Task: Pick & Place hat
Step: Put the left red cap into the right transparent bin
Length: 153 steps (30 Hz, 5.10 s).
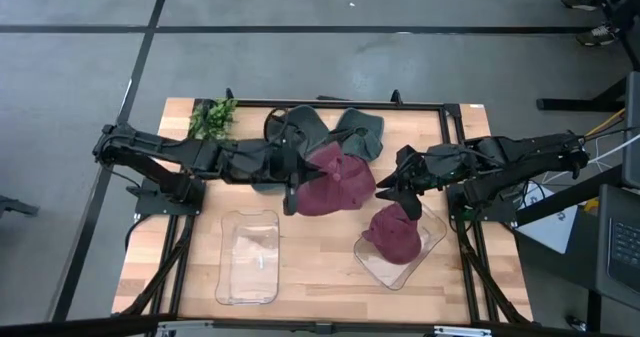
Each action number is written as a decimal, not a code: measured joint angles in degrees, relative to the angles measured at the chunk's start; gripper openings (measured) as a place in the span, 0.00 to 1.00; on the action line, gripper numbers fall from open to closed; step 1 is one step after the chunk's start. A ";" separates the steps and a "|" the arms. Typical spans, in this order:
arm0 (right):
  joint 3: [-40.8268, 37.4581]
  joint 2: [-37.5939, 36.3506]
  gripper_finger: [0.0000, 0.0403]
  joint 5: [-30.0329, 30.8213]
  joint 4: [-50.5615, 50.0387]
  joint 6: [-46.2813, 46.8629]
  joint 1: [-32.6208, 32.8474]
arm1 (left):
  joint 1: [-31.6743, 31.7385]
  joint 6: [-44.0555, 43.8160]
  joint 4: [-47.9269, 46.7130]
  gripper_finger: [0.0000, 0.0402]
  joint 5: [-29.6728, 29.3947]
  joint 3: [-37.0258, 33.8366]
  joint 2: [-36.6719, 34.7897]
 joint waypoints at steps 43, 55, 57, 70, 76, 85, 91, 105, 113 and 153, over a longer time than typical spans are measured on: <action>0.00 0.43 0.39 -3.96 16.73 1.41 0.00 | -4.08 -8.59 -4.06 0.01 -5.29 -0.02 0.75; 0.00 5.52 0.39 -4.55 21.50 -2.81 0.00 | -4.08 -11.60 -1.73 0.01 -6.58 0.97 3.11; 0.00 5.55 0.39 -4.54 21.66 -3.08 0.00 | -4.08 -11.61 -2.25 0.01 -6.50 1.53 3.53; 0.04 9.98 0.39 -4.96 23.58 -3.34 -0.02 | -3.54 -11.16 -1.33 0.01 -5.50 1.68 4.12; 0.04 12.39 0.39 -3.63 24.20 -3.99 -0.09 | -3.30 -11.13 -1.83 0.01 -4.66 1.64 4.62; 0.04 12.31 0.23 -1.39 23.54 -4.63 -0.09 | -3.32 -11.33 -3.22 0.02 -3.56 1.64 4.62; 0.04 12.31 0.03 -1.42 23.03 -4.65 -0.09 | -3.32 -11.17 -3.31 0.02 -2.41 1.64 4.62; 0.04 10.96 0.01 -2.01 21.51 -4.30 -0.09 | -3.32 -11.16 -3.33 0.07 -2.47 1.64 4.60; -0.01 8.09 0.01 -1.90 19.55 -4.94 -0.15 | -3.32 -11.25 -3.31 0.23 -4.37 1.64 4.56; -0.02 -0.15 0.01 -53.56 13.15 -30.22 -5.40 | -3.30 -11.64 -3.28 0.39 -3.26 1.65 4.56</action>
